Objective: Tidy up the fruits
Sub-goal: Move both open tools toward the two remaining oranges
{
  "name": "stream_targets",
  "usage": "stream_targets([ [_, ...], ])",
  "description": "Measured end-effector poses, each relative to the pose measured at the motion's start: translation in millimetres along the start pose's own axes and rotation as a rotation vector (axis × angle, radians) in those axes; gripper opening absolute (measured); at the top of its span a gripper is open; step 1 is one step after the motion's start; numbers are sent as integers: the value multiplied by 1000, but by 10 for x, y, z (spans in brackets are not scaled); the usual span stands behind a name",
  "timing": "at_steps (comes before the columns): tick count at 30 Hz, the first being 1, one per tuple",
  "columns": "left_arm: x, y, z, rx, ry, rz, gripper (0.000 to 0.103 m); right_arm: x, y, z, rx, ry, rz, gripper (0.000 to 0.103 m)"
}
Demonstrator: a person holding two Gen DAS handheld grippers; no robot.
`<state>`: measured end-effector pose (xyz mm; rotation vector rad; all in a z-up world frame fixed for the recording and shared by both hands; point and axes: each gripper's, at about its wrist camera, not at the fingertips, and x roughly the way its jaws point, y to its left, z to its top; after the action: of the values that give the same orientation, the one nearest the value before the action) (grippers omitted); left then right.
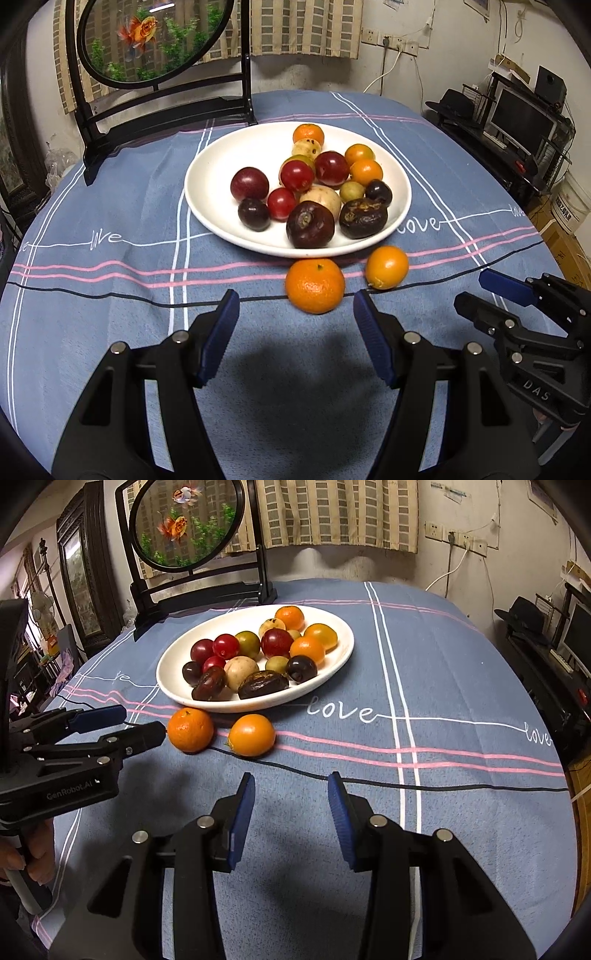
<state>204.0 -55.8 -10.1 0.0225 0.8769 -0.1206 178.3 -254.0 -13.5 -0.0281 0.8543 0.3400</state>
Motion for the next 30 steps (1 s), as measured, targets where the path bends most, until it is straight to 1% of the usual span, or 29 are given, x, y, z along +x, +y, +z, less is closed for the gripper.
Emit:
stream_targets([
  [4,40,3,-18,-3,11,-1,66,4,0,-10,3,-1,5,46],
  [18,170,-34,-90,4,40,-1,66,12,-5,-32,7,-5,24,47],
  [24,319,-94,-98,14,70,-5,66,14,-24,-53,13,-14,48,47],
  [27,429,-117,-75,8,86,-5,65,23,-35,-67,14,-14,57,47],
  [30,548,-139,-36,1,103,-13,60,28,-43,-82,15,-13,67,48],
])
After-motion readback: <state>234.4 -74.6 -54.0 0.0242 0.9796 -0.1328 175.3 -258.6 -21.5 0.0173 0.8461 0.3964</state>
